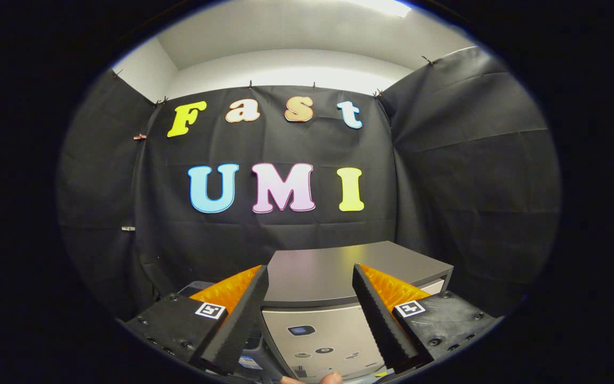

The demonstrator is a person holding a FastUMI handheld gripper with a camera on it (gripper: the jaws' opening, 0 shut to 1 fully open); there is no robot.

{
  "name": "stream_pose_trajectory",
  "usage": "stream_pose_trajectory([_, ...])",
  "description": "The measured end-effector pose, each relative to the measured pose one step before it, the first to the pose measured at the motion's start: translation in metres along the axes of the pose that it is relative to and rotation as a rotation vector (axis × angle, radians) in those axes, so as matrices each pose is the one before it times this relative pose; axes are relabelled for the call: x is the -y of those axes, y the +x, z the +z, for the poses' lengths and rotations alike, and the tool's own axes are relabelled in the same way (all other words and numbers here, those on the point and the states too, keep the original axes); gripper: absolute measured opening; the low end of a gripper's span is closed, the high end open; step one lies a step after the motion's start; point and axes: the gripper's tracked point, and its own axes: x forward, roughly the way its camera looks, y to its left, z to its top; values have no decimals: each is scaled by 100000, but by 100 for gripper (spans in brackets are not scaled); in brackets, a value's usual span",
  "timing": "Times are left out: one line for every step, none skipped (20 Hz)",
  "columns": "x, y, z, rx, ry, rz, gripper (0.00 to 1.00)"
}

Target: Put the clothes into the washing machine and then close the washing machine lid.

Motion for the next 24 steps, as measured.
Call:
stream_pose_trajectory([-187, -19, -76, -42, -192, 282, 99])
stream_pose_trajectory([-186, 131, -138, 13, -297, 203, 99])
stream_pose_trajectory([-91, -8, -175, -270, -427, 54, 99])
stream_pose_trajectory([-32, -13, -192, -384, -402, -131, 99])
stream_pose_trajectory([7, 44, -154, -251, 13, -18, 99])
stream_pose_trajectory([-85, 13, -70, -159, 109, 181, 99])
stream_pose_trajectory([-92, 24, -117, -340, 162, 105, 99])
stream_pose_trajectory([-58, -57, -169, -189, -4, 338, 99])
stream_pose_trajectory([-70, 16, -59, -220, -325, 43, 99])
stream_pose_trajectory([125, -7, -34, 45, -328, -21, 99])
stream_pose_trajectory([8, -59, 34, -62, -180, -200, 99])
stream_pose_trajectory([-27, -44, -31, 153, 135, -32, 99])
stream_pose_trajectory([-354, -1402, 271, 70, 249, 224, 99])
stream_pose_trajectory([-117, -14, -15, 74, 159, 94, 99])
stream_pose_trajectory([-44, -1, -20, -134, -170, 54, 99])
stream_pose_trajectory([65, -71, -31, 74, -213, -5, 99])
stream_pose_trajectory([0, -87, -52, -178, -227, -137, 99])
stream_pose_trajectory([-7, 63, -104, 7, 169, 74, 99])
stream_pose_trajectory([-9, 56, -46, -85, 448, 165, 99])
stream_pose_trajectory([-54, -54, 33, -105, 448, 131, 99])
stream_pose_trajectory([-8, 58, -117, -336, -32, -40, 99])
stream_pose_trajectory([74, 7, -136, -238, -235, -23, 99])
stream_pose_trajectory([77, 25, 37, -6, -103, -123, 99])
stream_pose_trajectory([68, -43, 17, -27, 132, -199, 99])
